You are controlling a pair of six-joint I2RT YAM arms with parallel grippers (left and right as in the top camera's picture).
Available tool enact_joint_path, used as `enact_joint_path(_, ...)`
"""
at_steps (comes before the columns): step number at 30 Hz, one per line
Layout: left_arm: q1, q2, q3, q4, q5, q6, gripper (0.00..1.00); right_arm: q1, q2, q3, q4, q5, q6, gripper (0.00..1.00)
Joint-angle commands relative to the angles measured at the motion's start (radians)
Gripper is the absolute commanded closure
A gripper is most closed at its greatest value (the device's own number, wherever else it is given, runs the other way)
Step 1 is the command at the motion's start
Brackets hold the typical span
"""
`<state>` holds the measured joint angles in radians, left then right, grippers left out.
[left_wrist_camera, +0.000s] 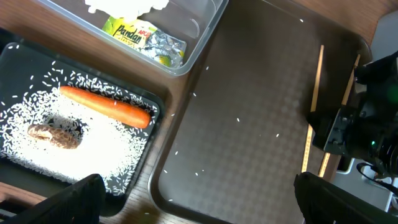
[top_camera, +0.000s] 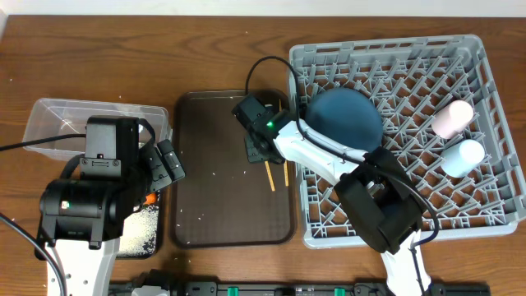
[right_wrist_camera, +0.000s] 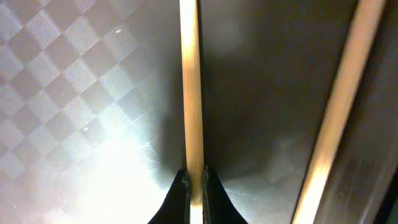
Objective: Sort waste into correct bins and load items into the dishwasher rack
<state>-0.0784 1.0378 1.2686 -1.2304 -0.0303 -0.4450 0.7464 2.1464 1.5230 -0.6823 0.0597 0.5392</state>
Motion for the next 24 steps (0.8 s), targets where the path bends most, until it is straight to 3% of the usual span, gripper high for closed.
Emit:
enact_joint_path(1,0.006,0.001,0.005,-0.003,-0.015,-0.002,0.02,0.008,-0.038,0.003,-0.011,-0.031,-0.094,0.99)
enact_joint_path(11,0.006,0.001,0.005,-0.003,-0.015,-0.002,0.02,-0.069,-0.470,0.010,-0.111,-0.028,-0.235,0.99)
enact_joint_path(18,0.006,0.001,0.005,-0.003,-0.015,-0.002,0.02,-0.338,-0.666,0.009,-0.326,0.043,-0.354,0.99)
enact_joint_path(24,0.006,0.001,0.005,-0.003,-0.015,-0.002,0.02,-0.615,-0.646,-0.020,-0.406,0.097,-0.433,0.99)
